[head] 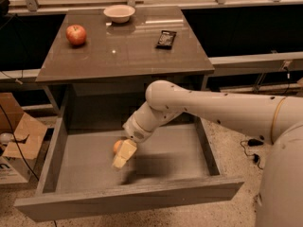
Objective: Pick orange from top drawer and place on counter
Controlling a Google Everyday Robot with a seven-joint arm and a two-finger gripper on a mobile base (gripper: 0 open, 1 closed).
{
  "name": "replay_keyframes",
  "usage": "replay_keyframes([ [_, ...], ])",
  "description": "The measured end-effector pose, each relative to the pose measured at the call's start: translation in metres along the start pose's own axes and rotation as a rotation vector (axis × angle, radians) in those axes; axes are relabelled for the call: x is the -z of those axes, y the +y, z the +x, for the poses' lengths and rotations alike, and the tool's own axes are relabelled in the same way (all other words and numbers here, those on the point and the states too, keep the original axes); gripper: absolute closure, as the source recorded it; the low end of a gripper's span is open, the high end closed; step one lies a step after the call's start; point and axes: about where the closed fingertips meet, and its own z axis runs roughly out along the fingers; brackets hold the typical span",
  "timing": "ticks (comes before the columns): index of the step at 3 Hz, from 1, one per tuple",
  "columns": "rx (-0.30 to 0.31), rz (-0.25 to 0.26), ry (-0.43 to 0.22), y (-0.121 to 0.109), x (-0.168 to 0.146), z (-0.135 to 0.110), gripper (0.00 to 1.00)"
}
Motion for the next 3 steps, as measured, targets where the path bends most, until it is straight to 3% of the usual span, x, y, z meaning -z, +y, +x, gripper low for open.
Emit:
replay_keyframes([
  [1,-0.043,0.013,0.028,-0.0091,0.0013,0.021,0.03],
  [3,-0.057,-0.002,0.018,0.0,-0.002,0.0182,0.47],
])
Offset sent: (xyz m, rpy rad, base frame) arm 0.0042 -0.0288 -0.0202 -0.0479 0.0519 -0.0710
